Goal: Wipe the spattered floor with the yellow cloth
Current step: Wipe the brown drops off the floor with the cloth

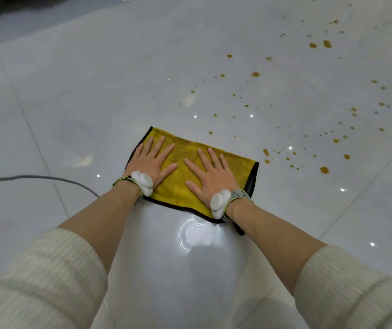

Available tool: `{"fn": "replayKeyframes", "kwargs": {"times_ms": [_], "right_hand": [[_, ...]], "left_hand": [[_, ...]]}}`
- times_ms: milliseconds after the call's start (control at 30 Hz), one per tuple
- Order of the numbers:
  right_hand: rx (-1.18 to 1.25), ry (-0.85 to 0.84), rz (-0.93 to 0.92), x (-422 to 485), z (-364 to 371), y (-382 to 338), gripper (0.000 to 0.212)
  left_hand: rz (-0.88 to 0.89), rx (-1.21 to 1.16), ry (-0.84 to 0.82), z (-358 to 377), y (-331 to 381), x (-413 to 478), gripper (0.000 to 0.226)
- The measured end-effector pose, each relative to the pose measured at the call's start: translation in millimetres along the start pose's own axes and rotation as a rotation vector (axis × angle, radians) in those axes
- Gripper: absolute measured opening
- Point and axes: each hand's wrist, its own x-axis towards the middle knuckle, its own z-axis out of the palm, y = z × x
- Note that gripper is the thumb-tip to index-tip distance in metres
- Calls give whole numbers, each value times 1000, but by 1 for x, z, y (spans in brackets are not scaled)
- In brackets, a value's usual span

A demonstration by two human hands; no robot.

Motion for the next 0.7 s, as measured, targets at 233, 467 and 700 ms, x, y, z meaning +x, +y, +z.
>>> {"fn": "replayKeyframes", "kwargs": {"times_ms": [233,467,700], "right_hand": [[31,-36,-140,-39,-1,-10,64],[61,-91,-272,-85,3,-36,65],[29,-67,-216,-57,4,-47,66]], "left_hand": [[-27,-44,-72,-4,14,-43,84],[-213,-141,-106,0,37,-129,95],[-268,-9,-68,6,29,-97,98]]}}
